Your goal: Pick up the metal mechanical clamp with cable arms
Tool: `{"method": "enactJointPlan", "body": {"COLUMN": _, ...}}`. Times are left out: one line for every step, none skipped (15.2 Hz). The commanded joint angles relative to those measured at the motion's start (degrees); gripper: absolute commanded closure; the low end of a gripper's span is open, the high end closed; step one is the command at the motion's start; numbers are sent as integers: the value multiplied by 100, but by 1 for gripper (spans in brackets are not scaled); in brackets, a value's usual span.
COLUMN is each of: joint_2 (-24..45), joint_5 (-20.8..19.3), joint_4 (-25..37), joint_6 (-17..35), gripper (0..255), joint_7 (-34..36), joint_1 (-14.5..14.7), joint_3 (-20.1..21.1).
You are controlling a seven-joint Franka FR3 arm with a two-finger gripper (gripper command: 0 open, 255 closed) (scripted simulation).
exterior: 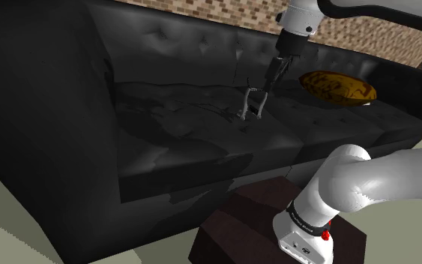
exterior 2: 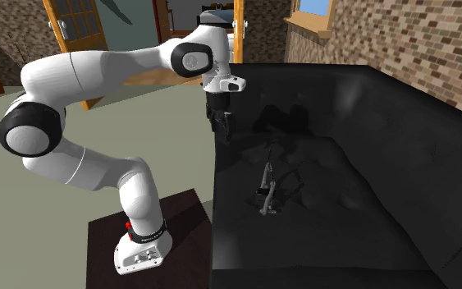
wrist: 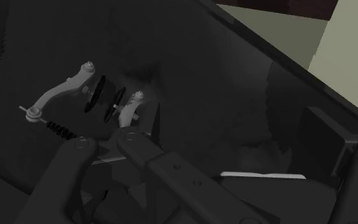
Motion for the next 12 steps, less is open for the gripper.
{"method": "enactJointPlan", "body": {"joint_2": 0, "joint_5": 0, "joint_4": 0, "joint_6": 0, "gripper": 0, "joint_7": 0, "joint_1": 0, "joint_3": 0}}
{"method": "enactJointPlan", "body": {"joint_2": 56, "joint_5": -113, "joint_4": -2, "joint_6": 17, "gripper": 0, "joint_7": -304, "joint_1": 17, "joint_3": -162}}
{"method": "enactJointPlan", "body": {"joint_2": 125, "joint_5": -226, "joint_4": 7, "joint_6": 37, "gripper": 0, "joint_7": -605, "joint_1": 38, "joint_3": -324}}
{"method": "enactJointPlan", "body": {"joint_2": 205, "joint_5": -338, "joint_4": 26, "joint_6": 62, "gripper": 0, "joint_7": -906, "joint_1": 57, "joint_3": -484}}
{"method": "enactJointPlan", "body": {"joint_2": 298, "joint_5": -446, "joint_4": 55, "joint_6": 91, "gripper": 0, "joint_7": -1206, "joint_1": 77, "joint_3": -642}}
{"method": "enactJointPlan", "body": {"joint_2": 401, "joint_5": -553, "joint_4": 95, "joint_6": 123, "gripper": 0, "joint_7": -1504, "joint_1": 98, "joint_3": -799}}
{"method": "enactJointPlan", "body": {"joint_2": 516, "joint_5": -655, "joint_4": 144, "joint_6": 160, "gripper": 0, "joint_7": -1802, "joint_1": 121, "joint_3": -953}}
{"method": "enactJointPlan", "body": {"joint_2": 643, "joint_5": -751, "joint_4": 203, "joint_6": 200, "gripper": 0, "joint_7": -2099, "joint_1": 144, "joint_3": -1104}}
{"method": "enactJointPlan", "body": {"joint_2": 779, "joint_5": -843, "joint_4": 271, "joint_6": 242, "gripper": 0, "joint_7": -2395, "joint_1": 171, "joint_3": -1255}}
{"method": "enactJointPlan", "body": {"joint_2": 925, "joint_5": -929, "joint_4": 348, "joint_6": 288, "gripper": 0, "joint_7": -2688, "joint_1": 202, "joint_3": -1404}}
{"method": "enactJointPlan", "body": {"joint_2": 1081, "joint_5": -1007, "joint_4": 435, "joint_6": 337, "gripper": 0, "joint_7": -2983, "joint_1": 232, "joint_3": -1550}}
{"method": "enactJointPlan", "body": {"joint_2": 1246, "joint_5": -1078, "joint_4": 529, "joint_6": 388, "gripper": 0, "joint_7": -3276, "joint_1": 266, "joint_3": -1694}}
